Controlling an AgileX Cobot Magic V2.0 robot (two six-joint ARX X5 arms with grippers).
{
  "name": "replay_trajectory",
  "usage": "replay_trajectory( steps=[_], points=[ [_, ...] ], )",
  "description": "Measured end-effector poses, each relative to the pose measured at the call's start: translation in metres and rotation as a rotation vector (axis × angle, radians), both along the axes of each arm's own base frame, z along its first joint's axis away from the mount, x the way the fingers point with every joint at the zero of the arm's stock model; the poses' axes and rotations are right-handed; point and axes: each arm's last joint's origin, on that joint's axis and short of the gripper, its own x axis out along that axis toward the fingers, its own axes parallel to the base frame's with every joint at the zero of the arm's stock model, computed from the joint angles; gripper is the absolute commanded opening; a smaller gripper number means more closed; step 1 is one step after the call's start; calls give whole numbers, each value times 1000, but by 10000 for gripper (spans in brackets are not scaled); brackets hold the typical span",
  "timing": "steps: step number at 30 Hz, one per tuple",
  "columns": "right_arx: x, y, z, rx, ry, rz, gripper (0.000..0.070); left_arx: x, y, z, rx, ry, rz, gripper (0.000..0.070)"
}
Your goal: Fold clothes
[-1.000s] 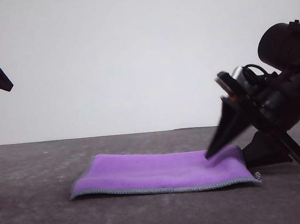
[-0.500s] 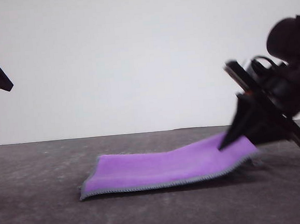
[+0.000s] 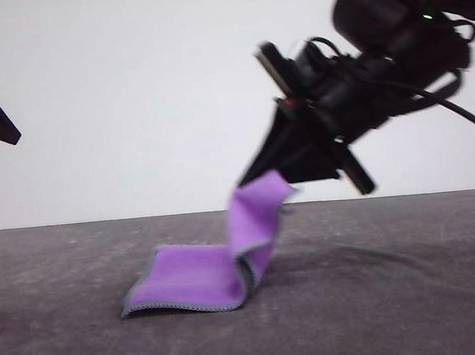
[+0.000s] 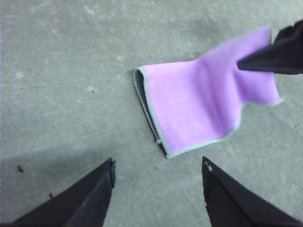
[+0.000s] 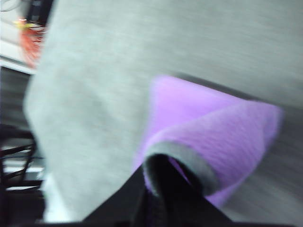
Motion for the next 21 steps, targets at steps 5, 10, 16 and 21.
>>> replay_trajectory(
  steps=[5,10,16,21],
  points=[
    [6,27,-6,-1,30,47,4,0,0,0,0,0,0,348],
    [7,47,-16,-9,59,97,332,0,0,0,0,0,0,347],
    [4,44,-8,55,112,181,400,0,0,0,0,-1,0,348],
    [3,23,15,60,101,147,400,0,0,0,-1,-2,0,347]
  ],
)
